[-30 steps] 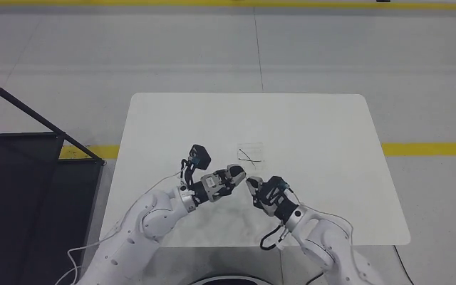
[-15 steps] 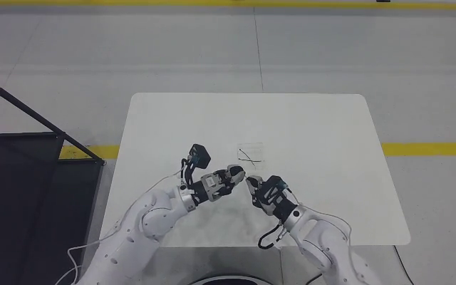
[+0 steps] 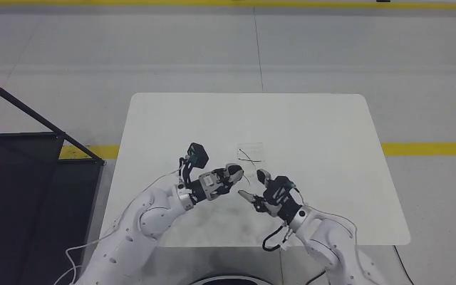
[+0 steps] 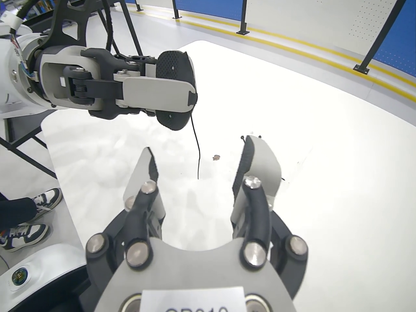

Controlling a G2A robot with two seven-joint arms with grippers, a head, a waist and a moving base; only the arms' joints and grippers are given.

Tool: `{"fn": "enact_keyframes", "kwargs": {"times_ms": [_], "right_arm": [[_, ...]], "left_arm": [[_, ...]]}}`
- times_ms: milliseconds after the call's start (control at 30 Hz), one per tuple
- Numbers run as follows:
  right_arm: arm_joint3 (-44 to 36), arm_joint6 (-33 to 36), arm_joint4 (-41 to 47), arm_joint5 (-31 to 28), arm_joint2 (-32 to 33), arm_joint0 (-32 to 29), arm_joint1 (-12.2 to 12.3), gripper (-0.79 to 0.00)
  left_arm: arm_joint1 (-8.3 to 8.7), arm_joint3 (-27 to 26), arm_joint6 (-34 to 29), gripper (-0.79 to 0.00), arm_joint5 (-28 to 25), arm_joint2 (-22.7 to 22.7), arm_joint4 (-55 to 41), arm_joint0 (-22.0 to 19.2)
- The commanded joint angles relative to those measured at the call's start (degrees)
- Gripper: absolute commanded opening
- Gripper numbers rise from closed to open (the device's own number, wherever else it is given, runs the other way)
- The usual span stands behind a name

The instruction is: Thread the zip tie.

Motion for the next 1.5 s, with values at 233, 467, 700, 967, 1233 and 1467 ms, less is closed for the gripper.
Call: {"fn": "enact_keyframes", "kwargs": {"times_ms": [233, 467, 700, 967, 1233, 1467], "right_arm": [[15.1, 19.0, 34.2, -31.3, 2.2, 9.8, 1.9, 0.000], [19.7, 28.8, 47.7, -32.4, -1.9, 15.4, 2.6, 0.000], [19.0, 28.0, 47.8, -32.4, -2.3, 15.2, 2.6, 0.000], [20.1, 28.8, 49.9, -32.4, -5.3, 17.2, 2.9, -0.597], [21.2, 28.7, 51.8, -32.4, -7.1, 18.9, 3.3, -0.785], [21.3, 28.5, 52.7, -32.4, -8.4, 19.7, 3.8, -0.785]], "left_arm": [[0.64, 1.1, -3.4, -0.785, -7.7, -1.5, -1.1, -0.9], [1.13, 2.6, -7.1, -0.785, -14.2, -1.7, -3.9, -2.6], [1.46, 3.9, -9.3, -0.785, -18.1, -1.2, -6.3, -3.8], [1.86, 5.0, -10.8, -0.785, -20.3, -0.9, -9.5, -4.5], [2.12, 5.1, -11.3, -0.785, -20.0, -0.7, -10.0, -4.8], [2.26, 5.2, -11.0, -0.785, -19.9, -0.4, -10.0, -4.9]]}}
